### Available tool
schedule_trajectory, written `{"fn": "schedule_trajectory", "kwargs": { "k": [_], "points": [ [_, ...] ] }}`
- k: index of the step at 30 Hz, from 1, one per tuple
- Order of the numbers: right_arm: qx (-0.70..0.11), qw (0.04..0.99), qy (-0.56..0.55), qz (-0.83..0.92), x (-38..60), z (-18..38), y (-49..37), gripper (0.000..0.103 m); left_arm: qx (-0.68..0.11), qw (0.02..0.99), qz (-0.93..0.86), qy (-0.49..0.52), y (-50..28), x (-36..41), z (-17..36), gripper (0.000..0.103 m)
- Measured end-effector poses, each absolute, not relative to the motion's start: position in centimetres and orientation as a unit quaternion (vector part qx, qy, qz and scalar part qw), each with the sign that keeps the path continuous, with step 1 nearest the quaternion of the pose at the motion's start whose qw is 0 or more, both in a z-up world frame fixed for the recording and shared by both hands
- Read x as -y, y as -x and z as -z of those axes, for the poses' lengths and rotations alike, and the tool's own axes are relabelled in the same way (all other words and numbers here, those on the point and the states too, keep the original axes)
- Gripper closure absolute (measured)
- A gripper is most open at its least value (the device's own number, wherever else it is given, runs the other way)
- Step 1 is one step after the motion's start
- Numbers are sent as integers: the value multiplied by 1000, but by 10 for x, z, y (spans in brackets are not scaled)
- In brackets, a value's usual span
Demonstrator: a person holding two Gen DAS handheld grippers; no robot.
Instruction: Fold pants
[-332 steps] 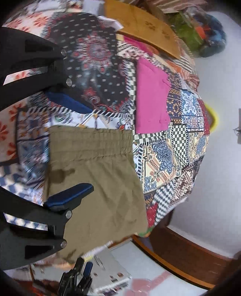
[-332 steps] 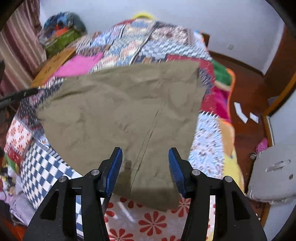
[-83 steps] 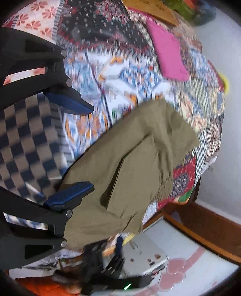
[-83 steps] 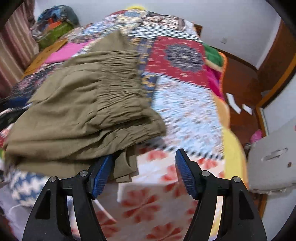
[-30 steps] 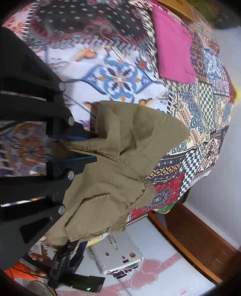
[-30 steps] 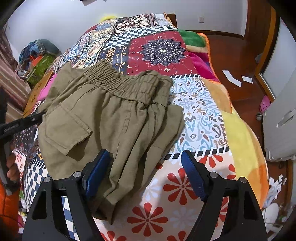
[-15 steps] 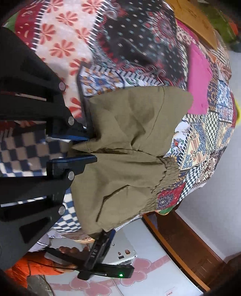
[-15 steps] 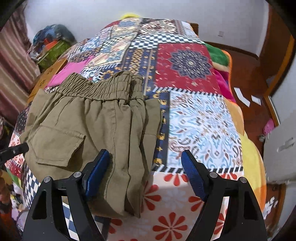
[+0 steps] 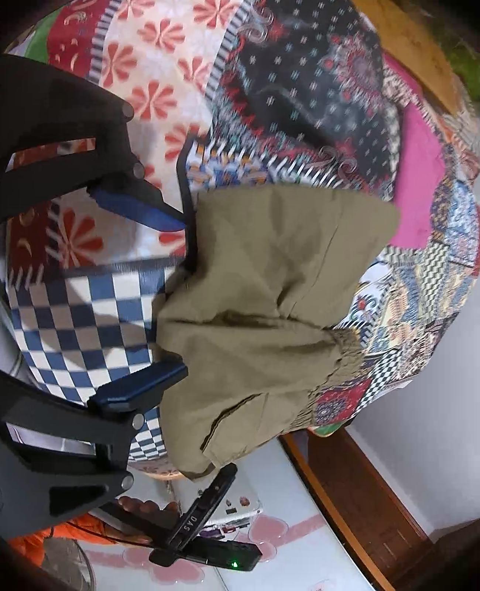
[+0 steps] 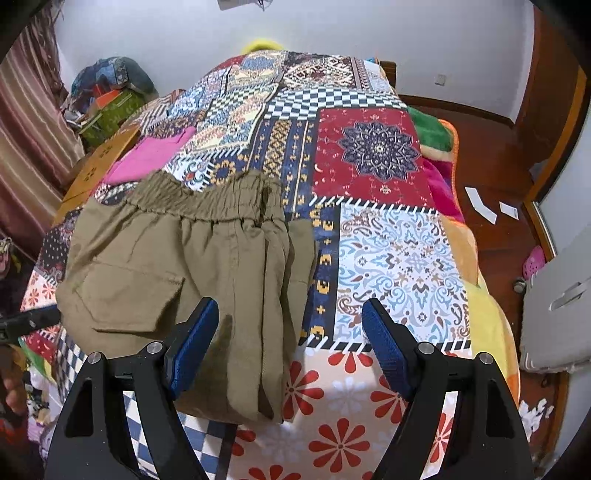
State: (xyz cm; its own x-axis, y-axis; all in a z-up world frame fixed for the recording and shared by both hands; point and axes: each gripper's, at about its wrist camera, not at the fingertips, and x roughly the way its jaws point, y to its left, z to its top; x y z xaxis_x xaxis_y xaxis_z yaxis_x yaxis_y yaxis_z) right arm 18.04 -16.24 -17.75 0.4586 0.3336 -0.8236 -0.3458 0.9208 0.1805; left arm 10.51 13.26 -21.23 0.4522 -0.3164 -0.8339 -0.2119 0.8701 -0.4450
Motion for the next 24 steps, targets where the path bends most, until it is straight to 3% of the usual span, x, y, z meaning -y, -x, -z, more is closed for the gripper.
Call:
{"fn": "schedule_trajectory", "kwargs": {
  "k": [3, 9, 17, 20, 22, 24],
  "points": [
    [-478, 854, 4, -204, 159, 176, -182, 26, -516, 815, 34, 261, -112, -127, 214, 14],
    [-507, 837, 9, -206, 149, 200, -193, 26, -519, 809, 39, 275, -134, -118, 221, 7],
    [-542, 810, -33, -221, 154, 226, -204, 11, -510, 820, 28, 257, -153, -110, 227, 6],
    [-548, 803, -53, -229, 154, 232, -206, 12, -506, 822, 24, 259, -159, -111, 228, 7],
    [-546, 802, -59, -236, 153, 231, -205, 13, -502, 823, 24, 263, -162, -112, 230, 13],
    [-543, 799, -64, -250, 150, 229, -203, 27, -499, 825, 27, 264, -164, -113, 230, 20]
  ]
}}
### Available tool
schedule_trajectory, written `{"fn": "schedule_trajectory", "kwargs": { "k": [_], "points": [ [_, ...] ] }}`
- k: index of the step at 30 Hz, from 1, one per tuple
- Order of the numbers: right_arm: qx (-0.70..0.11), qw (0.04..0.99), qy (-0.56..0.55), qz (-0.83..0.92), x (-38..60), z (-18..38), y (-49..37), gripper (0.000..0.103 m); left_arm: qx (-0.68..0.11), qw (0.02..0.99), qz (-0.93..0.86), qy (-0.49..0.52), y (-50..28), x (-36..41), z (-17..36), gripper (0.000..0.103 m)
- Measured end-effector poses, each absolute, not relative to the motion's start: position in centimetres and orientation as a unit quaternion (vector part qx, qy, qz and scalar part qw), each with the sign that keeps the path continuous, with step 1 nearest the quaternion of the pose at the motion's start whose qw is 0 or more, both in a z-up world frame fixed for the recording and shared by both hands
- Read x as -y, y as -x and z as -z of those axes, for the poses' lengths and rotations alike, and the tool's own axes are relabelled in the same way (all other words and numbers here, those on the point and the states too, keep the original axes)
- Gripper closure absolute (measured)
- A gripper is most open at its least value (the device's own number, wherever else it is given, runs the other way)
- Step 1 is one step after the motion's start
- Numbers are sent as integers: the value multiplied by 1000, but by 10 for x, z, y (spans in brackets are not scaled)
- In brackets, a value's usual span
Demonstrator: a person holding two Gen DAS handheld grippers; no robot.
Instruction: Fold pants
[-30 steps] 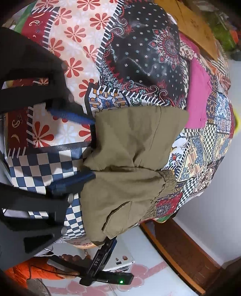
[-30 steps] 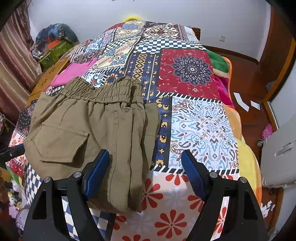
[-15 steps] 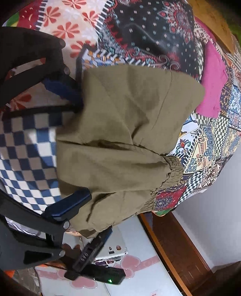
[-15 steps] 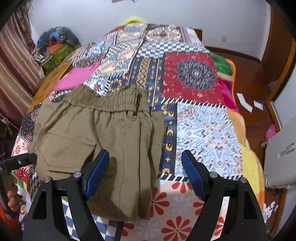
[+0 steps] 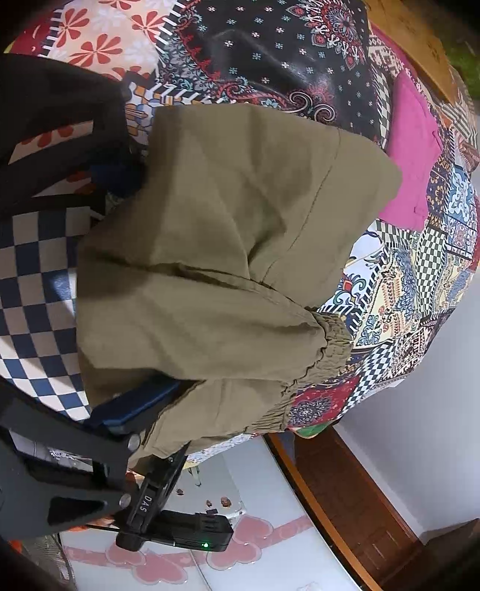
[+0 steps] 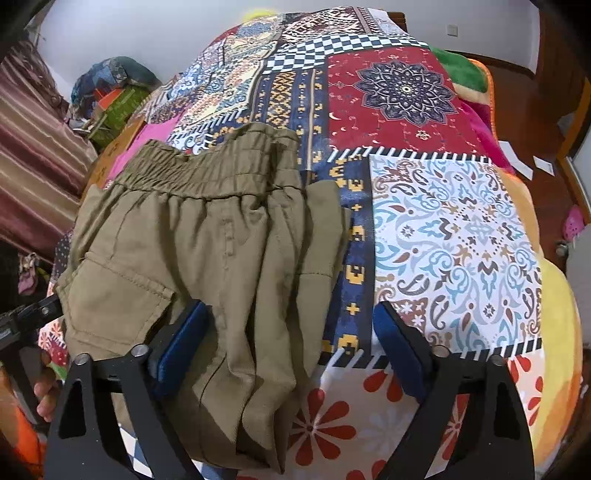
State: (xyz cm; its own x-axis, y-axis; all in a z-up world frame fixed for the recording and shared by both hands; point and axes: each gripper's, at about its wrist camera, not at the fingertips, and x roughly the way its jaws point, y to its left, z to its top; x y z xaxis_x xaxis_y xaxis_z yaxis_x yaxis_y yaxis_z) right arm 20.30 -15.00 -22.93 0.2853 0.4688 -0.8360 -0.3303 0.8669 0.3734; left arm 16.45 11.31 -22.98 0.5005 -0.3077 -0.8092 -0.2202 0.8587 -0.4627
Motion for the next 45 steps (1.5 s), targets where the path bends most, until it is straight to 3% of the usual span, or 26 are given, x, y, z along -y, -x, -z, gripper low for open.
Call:
{"fn": "schedule_trajectory", "kwargs": {
  "k": [2, 4, 7, 9, 14, 24, 45],
  "points": [
    [-540, 798, -64, -261, 146, 225, -201, 43, -498, 826, 31, 262, -167, -113, 229, 27],
    [-534, 804, -55, -257, 143, 223, -201, 45, -497, 828, 29, 258, -169, -111, 228, 33],
    [-521, 815, -44, -248, 141, 218, -199, 57, -492, 833, 30, 251, -171, -110, 225, 46],
    [-513, 821, -44, -248, 142, 213, -199, 73, -487, 839, 27, 242, -170, -110, 221, 53],
    [-498, 829, -46, -251, 140, 199, -199, 88, -474, 852, 25, 223, -166, -112, 205, 72],
    [-462, 849, -30, -257, 129, 168, -199, 92, -446, 872, 24, 202, -160, -115, 177, 80],
    [-365, 881, 7, -302, 44, 96, -232, 92, -347, 917, -15, 198, -178, -199, 102, 81]
  ]
}}
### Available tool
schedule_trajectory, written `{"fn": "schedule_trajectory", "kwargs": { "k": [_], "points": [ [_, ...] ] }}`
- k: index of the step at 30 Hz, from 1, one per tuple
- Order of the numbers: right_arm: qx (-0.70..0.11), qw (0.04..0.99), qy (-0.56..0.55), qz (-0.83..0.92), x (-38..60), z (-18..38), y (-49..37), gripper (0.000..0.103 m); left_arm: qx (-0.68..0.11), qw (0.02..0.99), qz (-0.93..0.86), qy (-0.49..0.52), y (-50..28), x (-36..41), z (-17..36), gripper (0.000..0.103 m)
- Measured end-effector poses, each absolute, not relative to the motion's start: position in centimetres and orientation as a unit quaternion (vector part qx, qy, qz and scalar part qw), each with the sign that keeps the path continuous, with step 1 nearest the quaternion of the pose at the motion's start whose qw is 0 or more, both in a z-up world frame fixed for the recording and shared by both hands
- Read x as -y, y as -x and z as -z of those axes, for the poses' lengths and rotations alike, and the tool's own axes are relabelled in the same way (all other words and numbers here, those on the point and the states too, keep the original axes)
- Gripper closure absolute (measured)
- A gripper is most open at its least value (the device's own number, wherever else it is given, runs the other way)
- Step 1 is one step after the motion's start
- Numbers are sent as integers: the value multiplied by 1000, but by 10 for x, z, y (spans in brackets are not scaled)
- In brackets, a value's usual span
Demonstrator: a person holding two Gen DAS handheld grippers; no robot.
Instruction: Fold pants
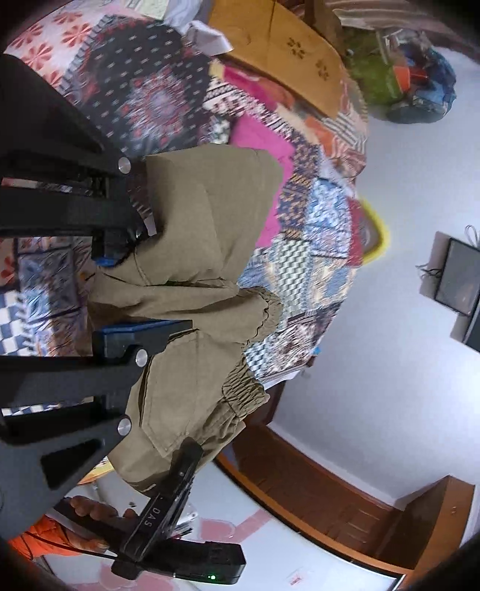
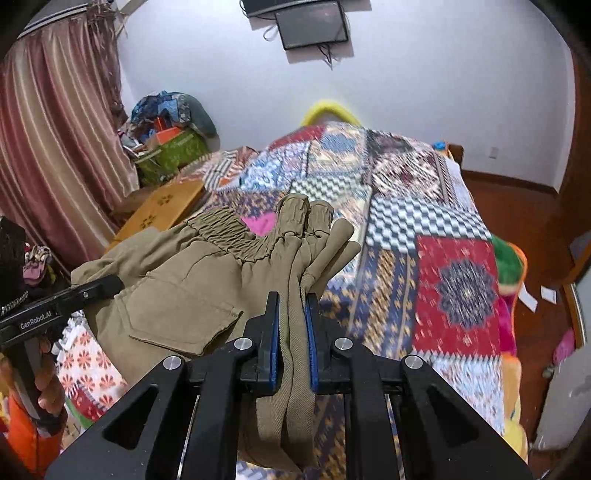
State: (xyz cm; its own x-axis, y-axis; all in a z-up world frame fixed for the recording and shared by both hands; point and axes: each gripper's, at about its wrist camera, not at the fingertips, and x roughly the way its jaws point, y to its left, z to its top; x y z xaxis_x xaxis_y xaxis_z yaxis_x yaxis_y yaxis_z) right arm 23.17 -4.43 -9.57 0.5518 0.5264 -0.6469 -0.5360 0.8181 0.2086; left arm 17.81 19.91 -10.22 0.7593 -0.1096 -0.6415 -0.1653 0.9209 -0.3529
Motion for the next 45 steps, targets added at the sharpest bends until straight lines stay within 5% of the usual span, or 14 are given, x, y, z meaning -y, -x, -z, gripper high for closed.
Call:
{"fn": "schedule_trajectory", "kwargs": {
  "k": [24, 39, 45],
  "points": [
    [-347, 884, 16, -312, -93, 108, -350, 92, -328, 928, -65, 162, -307, -347, 126, 81],
    [-431, 852, 84, -284, -179, 204, -392, 92, -416, 887, -101, 173, -366, -429, 244, 81],
    [-451, 836, 131, -282, -178, 219, -381, 88, -455, 866, -99, 184, -359, -431, 266, 71]
  ]
}}
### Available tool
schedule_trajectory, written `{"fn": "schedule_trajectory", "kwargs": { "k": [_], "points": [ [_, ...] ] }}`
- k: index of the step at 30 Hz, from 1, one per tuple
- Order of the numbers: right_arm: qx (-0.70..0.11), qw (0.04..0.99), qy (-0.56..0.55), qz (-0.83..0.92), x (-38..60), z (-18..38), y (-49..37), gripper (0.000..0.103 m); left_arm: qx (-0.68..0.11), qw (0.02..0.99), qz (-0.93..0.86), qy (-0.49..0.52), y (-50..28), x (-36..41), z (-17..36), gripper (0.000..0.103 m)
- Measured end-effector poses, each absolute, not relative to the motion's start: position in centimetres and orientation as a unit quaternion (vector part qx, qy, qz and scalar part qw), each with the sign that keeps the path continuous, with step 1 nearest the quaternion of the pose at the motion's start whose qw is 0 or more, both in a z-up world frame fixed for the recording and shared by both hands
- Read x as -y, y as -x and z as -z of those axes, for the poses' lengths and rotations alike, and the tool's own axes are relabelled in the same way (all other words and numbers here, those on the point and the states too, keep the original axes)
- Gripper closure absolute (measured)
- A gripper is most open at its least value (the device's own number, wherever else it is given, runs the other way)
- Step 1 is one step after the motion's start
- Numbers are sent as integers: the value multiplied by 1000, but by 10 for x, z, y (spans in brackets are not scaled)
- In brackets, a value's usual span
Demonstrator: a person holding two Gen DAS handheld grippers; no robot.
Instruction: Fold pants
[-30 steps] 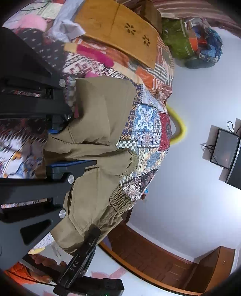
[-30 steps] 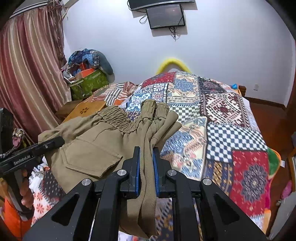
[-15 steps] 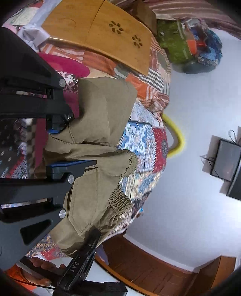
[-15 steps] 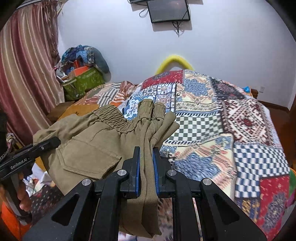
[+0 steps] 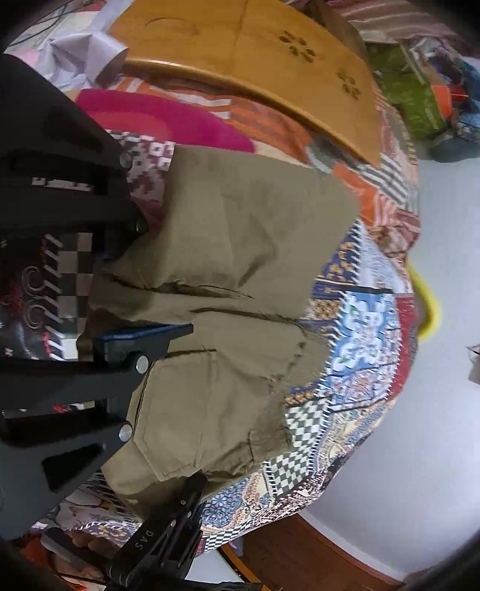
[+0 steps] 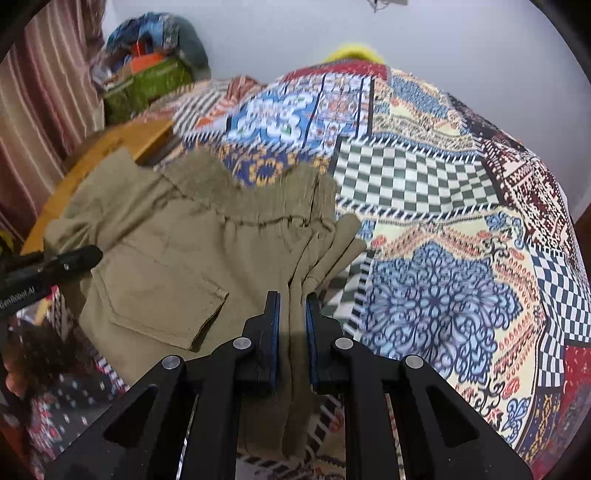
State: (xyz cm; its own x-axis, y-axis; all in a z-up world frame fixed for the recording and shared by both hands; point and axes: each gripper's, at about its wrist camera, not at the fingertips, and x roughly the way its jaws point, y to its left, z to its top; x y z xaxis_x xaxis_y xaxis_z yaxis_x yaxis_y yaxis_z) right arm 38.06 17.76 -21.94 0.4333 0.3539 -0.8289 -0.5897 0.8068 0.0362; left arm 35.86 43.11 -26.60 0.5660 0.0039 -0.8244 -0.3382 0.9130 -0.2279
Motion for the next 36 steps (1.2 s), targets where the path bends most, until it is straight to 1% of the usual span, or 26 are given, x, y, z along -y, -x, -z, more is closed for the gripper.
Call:
{"fn": "schedule_trajectory", "kwargs": {
  "k": [1, 3, 4, 5, 8, 11, 13, 15, 17, 19, 22, 25, 27, 31, 33, 36],
  "points": [
    [-455, 833, 142, -281, -176, 220, -380, 84, -460, 862, -101, 188, -356, -432, 267, 66],
    [-456, 831, 151, -280, -174, 220, -379, 78, -465, 855, -108, 203, -348, -438, 267, 59],
    [-457, 830, 151, -281, -172, 217, -378, 76, -464, 853, -108, 212, -343, -441, 264, 56],
    [-456, 831, 149, -283, -168, 213, -377, 73, -462, 852, -107, 220, -339, -445, 262, 56],
    [-434, 842, 150, -283, -160, 199, -370, 71, -455, 854, -107, 229, -320, -454, 249, 54],
    [-413, 850, 130, -300, -154, 181, -367, 69, -438, 866, -139, 195, -307, -457, 228, 54],
    [-410, 849, 111, -314, -156, 174, -366, 65, -419, 875, -147, 193, -303, -462, 216, 54],
    [-419, 840, 99, -330, -163, 175, -366, 64, -411, 877, -147, 201, -306, -466, 211, 54],
    [-432, 829, 100, -340, -177, 184, -365, 64, -412, 876, -139, 207, -318, -467, 213, 61],
    [-443, 821, 112, -342, -186, 197, -365, 64, -431, 869, -128, 206, -333, -465, 223, 79],
    [-464, 807, 132, -341, -194, 216, -362, 64, -484, 842, -138, 194, -355, -467, 257, 86],
    [-469, 800, 145, -346, -189, 224, -359, 66, -520, 820, -162, 175, -351, -476, 284, 86],
    [-466, 799, 156, -348, -186, 226, -357, 67, -523, 818, -162, 175, -340, -481, 287, 86],
    [-459, 804, 176, -333, -183, 225, -353, 67, -537, 810, -202, 119, -323, -488, 279, 86],
    [-458, 807, 159, -338, -179, 219, -353, 66, -530, 814, -202, 122, -317, -493, 272, 86],
    [-451, 812, 124, -349, -172, 204, -353, 64, -500, 833, -185, 149, -308, -493, 253, 86]
  ]
}}
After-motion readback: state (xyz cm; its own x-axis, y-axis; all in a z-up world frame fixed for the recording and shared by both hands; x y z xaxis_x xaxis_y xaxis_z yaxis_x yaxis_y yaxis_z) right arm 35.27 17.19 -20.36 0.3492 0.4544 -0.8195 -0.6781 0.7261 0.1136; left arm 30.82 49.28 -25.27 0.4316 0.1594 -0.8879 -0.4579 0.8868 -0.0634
